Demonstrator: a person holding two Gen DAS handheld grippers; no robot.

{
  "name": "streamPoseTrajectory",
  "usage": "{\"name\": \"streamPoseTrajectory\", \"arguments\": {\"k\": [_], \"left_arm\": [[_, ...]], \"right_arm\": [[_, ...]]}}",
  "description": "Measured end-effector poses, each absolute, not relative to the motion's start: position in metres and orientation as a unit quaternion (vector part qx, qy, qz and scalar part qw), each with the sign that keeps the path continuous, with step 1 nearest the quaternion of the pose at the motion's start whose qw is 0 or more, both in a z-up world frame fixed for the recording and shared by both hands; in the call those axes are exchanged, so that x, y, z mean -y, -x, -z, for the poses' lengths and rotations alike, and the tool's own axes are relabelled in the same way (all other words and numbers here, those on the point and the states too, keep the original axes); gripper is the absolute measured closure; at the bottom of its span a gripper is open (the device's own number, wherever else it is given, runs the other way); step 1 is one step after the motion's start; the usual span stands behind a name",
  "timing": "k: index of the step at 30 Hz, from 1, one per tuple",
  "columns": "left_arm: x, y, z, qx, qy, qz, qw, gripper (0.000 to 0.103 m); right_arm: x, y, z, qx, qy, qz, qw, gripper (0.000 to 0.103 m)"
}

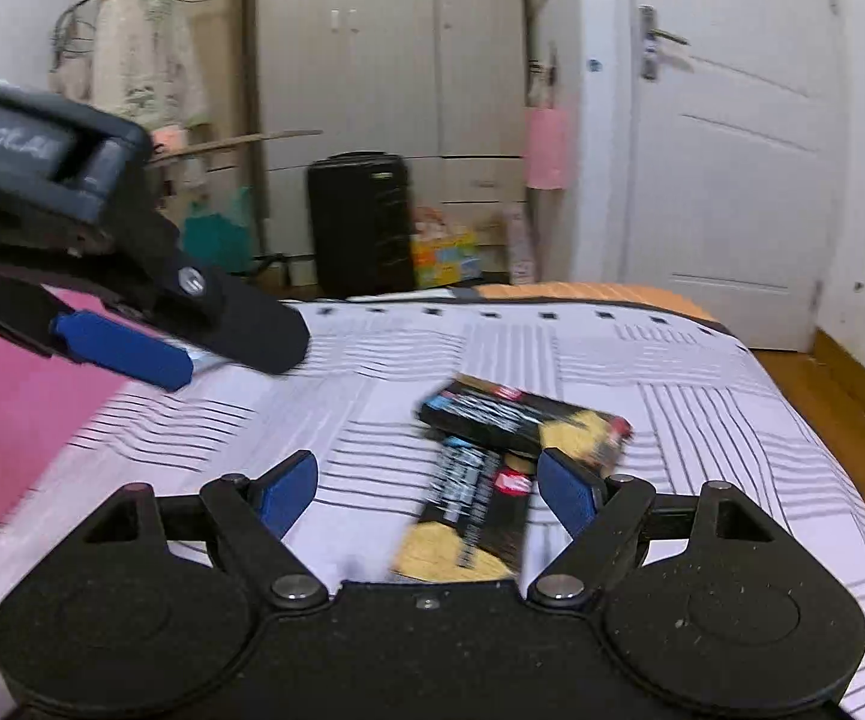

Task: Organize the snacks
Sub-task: 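Reach the left gripper to the second black NB pack and grasp it, then carry the second black pack into the pink box and release it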

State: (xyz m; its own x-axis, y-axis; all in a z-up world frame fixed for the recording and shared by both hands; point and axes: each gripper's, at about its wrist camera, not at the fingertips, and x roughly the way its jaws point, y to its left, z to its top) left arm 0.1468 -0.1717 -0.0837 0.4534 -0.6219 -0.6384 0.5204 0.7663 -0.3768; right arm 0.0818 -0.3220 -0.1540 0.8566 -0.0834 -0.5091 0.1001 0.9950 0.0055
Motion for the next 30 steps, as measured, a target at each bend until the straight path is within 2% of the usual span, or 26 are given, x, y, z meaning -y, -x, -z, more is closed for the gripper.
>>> {"name": "streamPoseTrajectory", "arguments": {"k": [6, 11, 12, 13, 15, 16, 18, 19, 30], "left_arm": [[0.205, -0.162, 0.126, -0.436, 0.070, 0.349, 0.826, 0.036], [0.225, -0.173, 0.157, -0.461, 0.097, 0.357, 0.807, 0.036], [0.228, -0.175, 0.163, -0.468, 0.096, 0.354, 0.804, 0.036], [0.230, -0.176, 0.167, -0.474, 0.096, 0.352, 0.802, 0.036], [0.232, -0.179, 0.176, -0.488, 0.108, 0.357, 0.789, 0.053], [0.231, -0.181, 0.179, -0.499, 0.117, 0.359, 0.780, 0.055], [0.230, -0.180, 0.183, -0.502, 0.123, 0.358, 0.777, 0.065], [0.229, -0.180, 0.184, -0.501, 0.119, 0.360, 0.778, 0.066], [0.227, -0.181, 0.174, -0.542, 0.117, 0.350, 0.755, 0.063]], "right_arm": [[0.334, -0.091, 0.173, -0.312, -0.058, 0.044, 0.947, 0.019], [0.340, -0.098, 0.180, -0.332, -0.075, 0.049, 0.939, 0.019], [0.339, -0.098, 0.180, -0.332, -0.072, 0.051, 0.939, 0.020], [0.338, -0.097, 0.180, -0.331, -0.069, 0.052, 0.940, 0.027], [0.336, -0.094, 0.180, -0.328, -0.067, 0.044, 0.941, 0.039], [0.335, -0.094, 0.179, -0.327, -0.069, 0.045, 0.941, 0.043], [0.334, -0.092, 0.179, -0.326, -0.072, 0.047, 0.942, 0.045], [0.333, -0.092, 0.179, -0.326, -0.071, 0.048, 0.941, 0.046], [0.321, -0.091, 0.160, -0.369, -0.082, 0.028, 0.926, 0.047]]}}
